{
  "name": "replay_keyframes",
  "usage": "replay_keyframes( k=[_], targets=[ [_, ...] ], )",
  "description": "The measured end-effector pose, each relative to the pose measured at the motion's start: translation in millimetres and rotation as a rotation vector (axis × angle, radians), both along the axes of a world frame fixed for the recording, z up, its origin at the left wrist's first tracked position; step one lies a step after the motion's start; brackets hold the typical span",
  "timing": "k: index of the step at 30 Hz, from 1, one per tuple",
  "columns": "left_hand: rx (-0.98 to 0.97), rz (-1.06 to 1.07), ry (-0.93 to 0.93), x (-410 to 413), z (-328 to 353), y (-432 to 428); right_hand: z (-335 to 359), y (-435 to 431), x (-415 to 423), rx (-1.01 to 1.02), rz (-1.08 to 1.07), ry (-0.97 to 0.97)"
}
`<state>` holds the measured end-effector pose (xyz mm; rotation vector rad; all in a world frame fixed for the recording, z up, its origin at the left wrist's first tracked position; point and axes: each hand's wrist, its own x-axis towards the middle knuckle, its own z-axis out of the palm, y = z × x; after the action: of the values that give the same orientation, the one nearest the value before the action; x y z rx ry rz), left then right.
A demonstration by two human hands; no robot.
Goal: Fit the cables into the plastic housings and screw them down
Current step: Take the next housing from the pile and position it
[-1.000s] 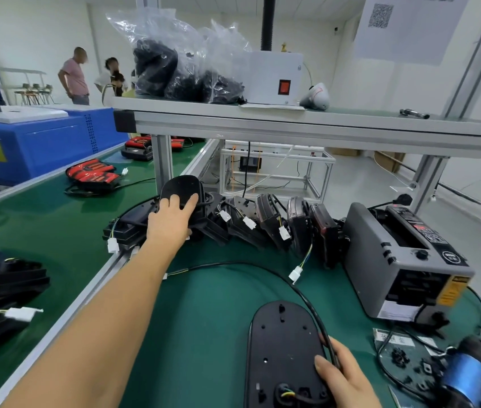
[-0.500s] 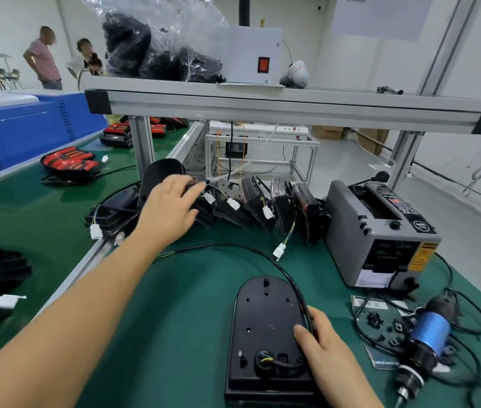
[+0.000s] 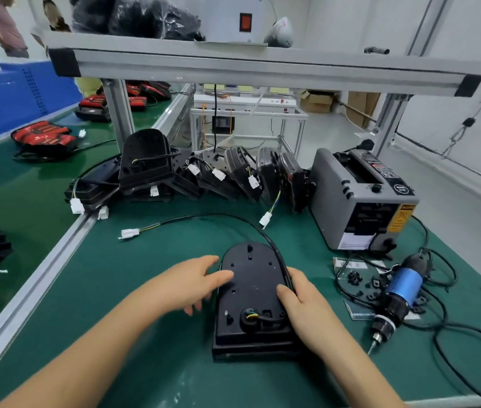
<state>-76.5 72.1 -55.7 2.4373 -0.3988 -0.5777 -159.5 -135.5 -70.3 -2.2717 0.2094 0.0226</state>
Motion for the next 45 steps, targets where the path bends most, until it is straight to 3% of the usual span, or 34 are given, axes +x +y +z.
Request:
replay_keyframes(
  k=[4,15,17,19,21,23,27,36,45],
  targets=[
    [-0.126,0.064,0.041,-10,-10,8,-1,6,0,-0.037,0.027,0.0],
    [-0.229,0.199,-0.01,-25,-19,25,5,-14,-13,-0.005,0.017,-0.057],
    [-0.242,0.24,-0.094,-29,-20,29,16,-49,-15,-0.139,-0.1,-0.217],
    [-0.313,0.273,-0.177,-33,-20,32,31,-91,-12,-0.421,-0.231,-0.271],
    [-0.352,0.269,-0.225,-39,-18,30,42,-124,-7,-0.748,-0.24,-0.142],
    [-0.368,0.253,-0.244,-45,-17,28,44,-141,-1,-0.922,-0.145,0.032],
    [-0.44,0.302,-0.283,-50,-17,26,41,-144,9,-1.023,0.015,0.113],
    [-0.487,0.332,-0.29,-53,-13,25,41,-123,23,-1.25,0.083,0.333],
    [-0.543,0.349,-0.289,-61,-12,25,37,-120,26,-1.308,0.07,0.29]
  ],
)
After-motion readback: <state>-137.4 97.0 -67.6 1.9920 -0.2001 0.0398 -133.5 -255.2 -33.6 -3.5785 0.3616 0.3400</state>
